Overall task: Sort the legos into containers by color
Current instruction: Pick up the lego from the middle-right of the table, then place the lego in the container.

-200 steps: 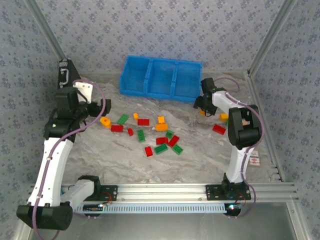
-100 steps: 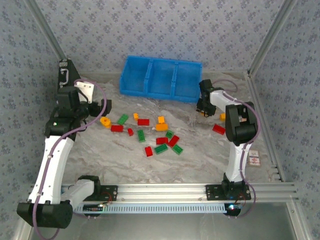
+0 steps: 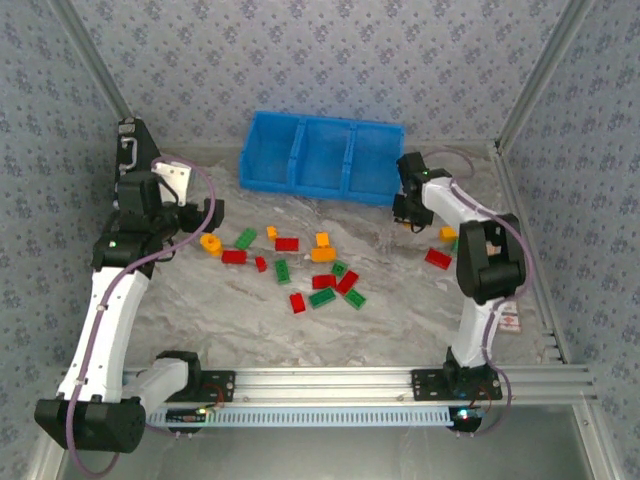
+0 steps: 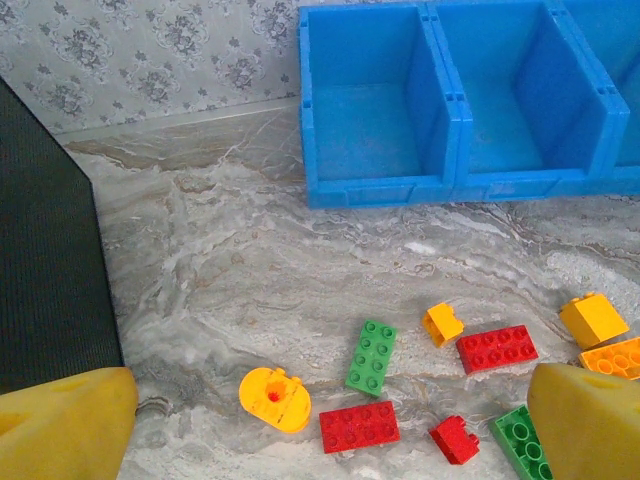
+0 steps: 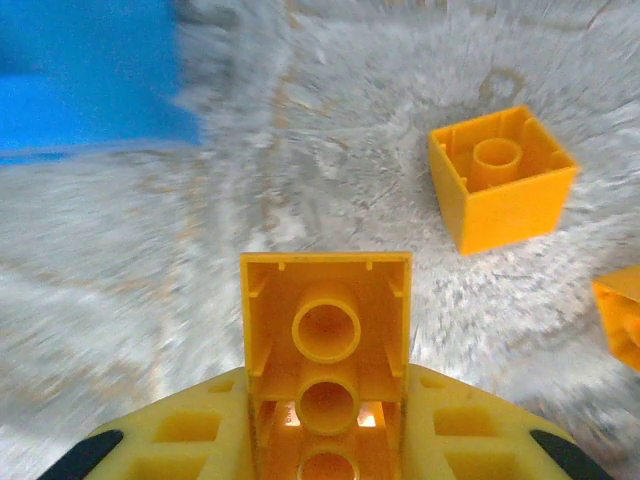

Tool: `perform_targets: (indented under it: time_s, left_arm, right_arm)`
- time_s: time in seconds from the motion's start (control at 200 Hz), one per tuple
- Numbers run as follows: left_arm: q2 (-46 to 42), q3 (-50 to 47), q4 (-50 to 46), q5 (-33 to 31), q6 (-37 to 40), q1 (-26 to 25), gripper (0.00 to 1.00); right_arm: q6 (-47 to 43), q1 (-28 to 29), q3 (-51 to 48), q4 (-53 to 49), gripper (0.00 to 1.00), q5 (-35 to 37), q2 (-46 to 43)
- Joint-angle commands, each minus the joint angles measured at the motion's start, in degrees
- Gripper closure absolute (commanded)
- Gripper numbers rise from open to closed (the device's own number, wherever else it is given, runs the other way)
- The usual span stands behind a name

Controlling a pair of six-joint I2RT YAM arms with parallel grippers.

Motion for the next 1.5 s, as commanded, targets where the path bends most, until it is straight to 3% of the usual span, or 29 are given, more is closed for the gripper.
perform_targets:
  time_s: [0.0,0.165,0.395,0.635,0.755,1.015,1.294,1.494]
  left_arm:
    - [-0.41,-0.73,0.22,0.55,1.26,-0.32,0.00]
    - [-0.45,-1.22,0.72,0.55,1.17,-0.35,0.00]
    - [-1.44,0.03,-0.48,0.80,1.08,-0.40,0.00]
    - [-3.65,2.84,-2.52,0.04,1.18,-0.42,0.00]
    - [-4.40,3.20,-3.16,-0.33,0.44,-0.37,0.00]
    - [-4.73,2.57,-5.53,-0.33,-0.12,-0.37,0.00]
    - [-3.46,2.87,-4.61,0.42,0.73,-0.43,0.00]
    - [-1.79,2.93,-2.23,2.27,0.73,-0.38,0.00]
  right_arm:
    - [-6.40,2.77,4.12,-0.99,0.80,-0.21,-7.41]
    - [-13.56,6.95,9.26,6.76,0.78,3.57,-6.33]
    - [-17.79,8.02,17.77,14.67,0.76,14.08,6.43]
    - [-16.88,8.25,31.27,13.04,0.76,15.32,21.45]
    - [-16.11,8.48,34.64,11.26,0.69,15.15,24.09]
    - [-17.30,8.48,32.95,9.77,0.41,11.65,18.35]
    - [-21.22,7.73,16.43,10.55,0.30,2.02,-1.33]
    - [-21.69,-0.02,2.24,8.10,0.29,-3.90,-11.95]
